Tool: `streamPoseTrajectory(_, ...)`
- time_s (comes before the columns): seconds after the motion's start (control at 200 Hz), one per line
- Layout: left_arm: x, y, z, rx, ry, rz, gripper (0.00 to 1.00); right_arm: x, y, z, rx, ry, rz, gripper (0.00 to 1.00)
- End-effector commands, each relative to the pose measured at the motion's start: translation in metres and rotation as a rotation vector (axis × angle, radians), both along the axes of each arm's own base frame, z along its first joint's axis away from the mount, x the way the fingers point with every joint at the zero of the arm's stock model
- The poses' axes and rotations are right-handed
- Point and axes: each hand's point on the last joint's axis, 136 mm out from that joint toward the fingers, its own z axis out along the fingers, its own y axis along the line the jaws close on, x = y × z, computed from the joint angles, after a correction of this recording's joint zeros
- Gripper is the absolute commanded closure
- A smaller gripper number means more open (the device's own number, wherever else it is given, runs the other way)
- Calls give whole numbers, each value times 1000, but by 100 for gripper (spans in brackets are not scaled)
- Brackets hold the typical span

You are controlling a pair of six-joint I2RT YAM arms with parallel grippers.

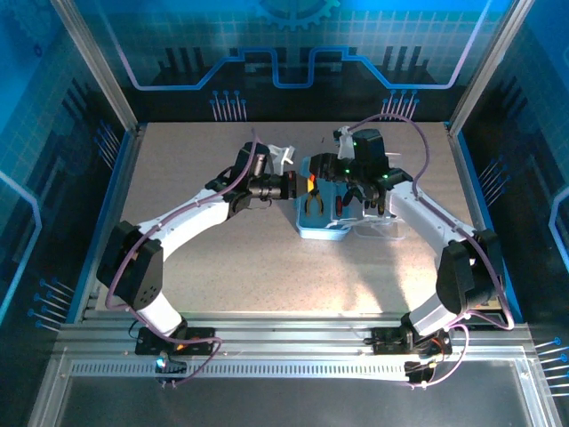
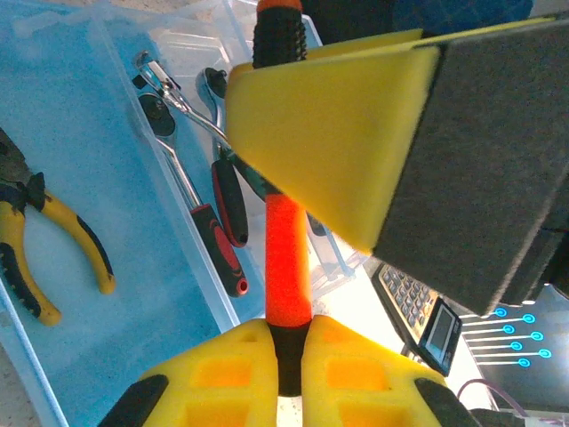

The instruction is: Pack the tool kit

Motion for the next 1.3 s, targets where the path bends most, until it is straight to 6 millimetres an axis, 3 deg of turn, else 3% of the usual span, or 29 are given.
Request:
streamPoseTrajectory(0.0, -9, -4, 19, -33, -43, -36, 100, 6, 8, 11, 16, -32, 7, 64)
streamPoseTrajectory(0.22, -9, -6, 14, -21, -32, -45, 100, 4, 6, 15, 11, -40, 7, 90)
streamPoseTrajectory(0.25, -9, -6, 13, -16, -27, -46, 88, 4, 3, 15, 6, -42, 4, 93)
streamPoseTrajectory(0.32, -8, -4, 9, 10, -17, -41, 45, 3, -7, 21, 0, -56, -3, 100)
streamPoseTrajectory(0.46, 0, 22, 9, 140, -40, 31, 2, -2, -59, 30, -42, -61, -68, 100)
streamPoseTrajectory(0.595, 20, 73, 11, 226, -47, 163, 1, -22, -115, 32, -215, -27, -141, 100)
streamPoseTrajectory(0.715, 38, 128, -15, 381, 26, 304, 1, -38, -156, 18, -415, 41, -219, 100)
streamPoseTrajectory(0.84, 44, 165, -47, 557, 88, 384, 1, -44, -186, -5, -542, 113, -289, 100)
streamPoseTrajectory(1.011, 40, 176, -70, 608, 141, 398, 0, -40, -206, -33, -587, 183, -323, 100)
streamPoseTrajectory(1.296, 38, 174, -80, 606, 161, 389, 1, -29, -216, -55, -616, 238, -329, 100)
